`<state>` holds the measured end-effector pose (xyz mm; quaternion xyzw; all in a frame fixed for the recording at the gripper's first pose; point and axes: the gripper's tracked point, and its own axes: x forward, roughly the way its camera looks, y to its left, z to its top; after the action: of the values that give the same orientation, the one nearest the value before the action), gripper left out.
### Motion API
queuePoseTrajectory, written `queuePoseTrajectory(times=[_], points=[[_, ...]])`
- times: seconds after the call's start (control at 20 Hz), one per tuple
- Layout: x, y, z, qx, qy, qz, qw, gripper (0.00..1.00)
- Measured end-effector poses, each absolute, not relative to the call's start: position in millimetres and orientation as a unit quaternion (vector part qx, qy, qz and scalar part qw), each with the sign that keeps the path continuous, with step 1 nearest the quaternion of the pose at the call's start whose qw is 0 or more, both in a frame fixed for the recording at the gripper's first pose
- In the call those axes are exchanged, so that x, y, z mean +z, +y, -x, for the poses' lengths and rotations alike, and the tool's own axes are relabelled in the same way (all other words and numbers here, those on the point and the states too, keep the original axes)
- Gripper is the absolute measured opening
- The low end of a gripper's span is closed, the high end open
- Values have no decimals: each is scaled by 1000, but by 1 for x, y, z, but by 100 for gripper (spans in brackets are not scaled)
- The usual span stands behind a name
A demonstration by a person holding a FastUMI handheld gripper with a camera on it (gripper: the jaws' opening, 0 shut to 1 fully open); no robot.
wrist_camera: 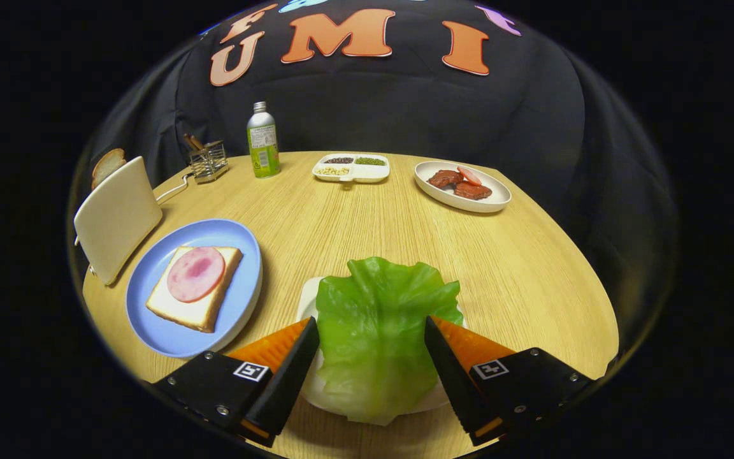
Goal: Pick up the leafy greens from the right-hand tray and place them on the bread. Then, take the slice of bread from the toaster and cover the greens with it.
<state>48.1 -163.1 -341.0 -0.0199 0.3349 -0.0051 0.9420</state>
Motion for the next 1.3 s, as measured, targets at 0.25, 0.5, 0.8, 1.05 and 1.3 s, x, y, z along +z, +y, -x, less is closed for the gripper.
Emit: queuePoseTrajectory(times=[0.25,0.5,0.8,1.05,1.3], points=[[-344,-162,-50,-12,348,-6,937,96],[-345,-162,-52,-15,361,-11,932,90],[-347,-176,-53,-49,370,-25,927,50],[-347,-182,-53,-59,369,-24,927,23],[-326,-180,-52,-69,364,-6,929,4]])
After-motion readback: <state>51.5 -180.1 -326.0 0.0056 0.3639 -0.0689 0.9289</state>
